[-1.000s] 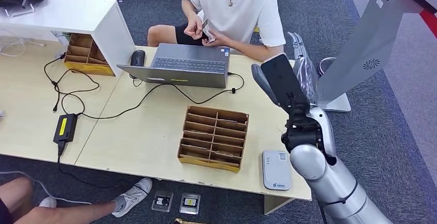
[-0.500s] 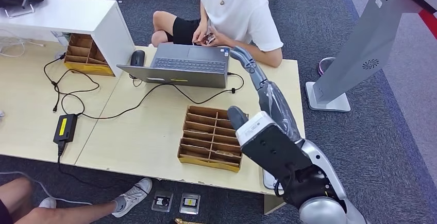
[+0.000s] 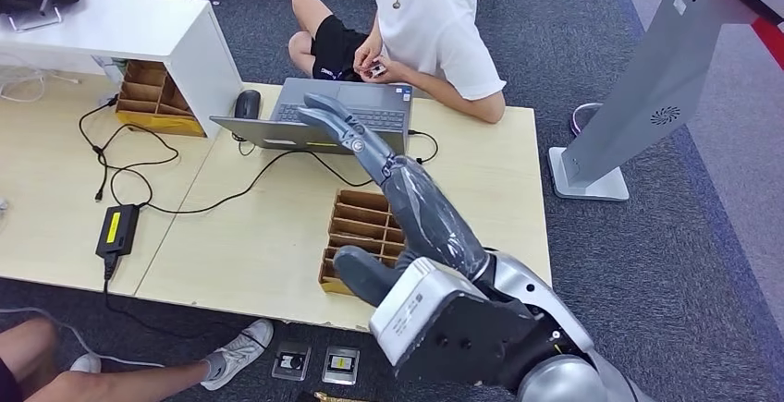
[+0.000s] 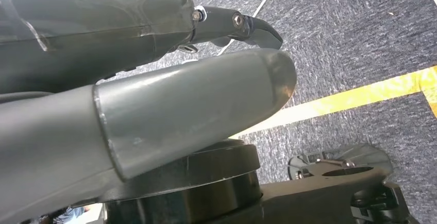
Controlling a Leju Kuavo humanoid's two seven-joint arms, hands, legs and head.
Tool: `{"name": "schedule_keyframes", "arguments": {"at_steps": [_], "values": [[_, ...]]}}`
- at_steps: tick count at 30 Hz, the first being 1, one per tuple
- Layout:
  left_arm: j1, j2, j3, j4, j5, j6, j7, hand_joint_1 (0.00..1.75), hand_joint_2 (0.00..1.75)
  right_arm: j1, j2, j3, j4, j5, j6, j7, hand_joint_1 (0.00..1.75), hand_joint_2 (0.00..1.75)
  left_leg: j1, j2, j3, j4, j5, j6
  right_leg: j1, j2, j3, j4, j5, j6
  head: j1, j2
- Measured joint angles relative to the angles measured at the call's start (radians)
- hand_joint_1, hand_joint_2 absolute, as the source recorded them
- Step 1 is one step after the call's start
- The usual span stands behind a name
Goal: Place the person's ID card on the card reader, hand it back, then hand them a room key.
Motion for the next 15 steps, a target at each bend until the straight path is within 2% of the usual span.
{"name": "schedule_keyframes", "arguments": {"at_steps": [3,5,9,15], "values": [[0.001,-0.004,0.013,0.0,0.039,0.011,0.011,0.0,0.0,-0.012,0.015,0.01,0.005,-0.077,0.044,-0.034,0.0,0.0,0.0,0.0,0.0,0.0,0.0,0.0,0.0,0.0,0.0,0.0,0.0,0.0,0.0,0.0],[0.003,-0.008,0.027,0.0,0.072,0.025,0.03,0.0,0.0,-0.028,0.043,0.026,0.012,-0.145,0.073,-0.049,0.0,0.0,0.0,0.0,0.0,0.0,0.0,0.0,0.0,0.0,0.0,0.0,0.0,0.0,0.0,0.0],[0.009,-0.014,0.041,-0.01,0.119,0.041,0.079,0.0,0.0,-0.063,0.111,0.066,0.027,-0.209,0.077,-0.046,0.0,0.0,0.001,0.0,0.0,0.0,0.0,0.0,0.001,-0.001,0.0,0.0,0.0,0.0,0.0,0.0],[0.022,0.0,0.042,-0.063,0.211,0.041,0.123,0.0,0.0,-0.103,0.172,0.116,0.05,-0.302,0.082,-0.078,0.0,0.0,0.001,0.0,0.0,0.0,0.0,0.0,0.001,0.0,0.0,0.0,0.0,0.0,0.0,0.0]]}}
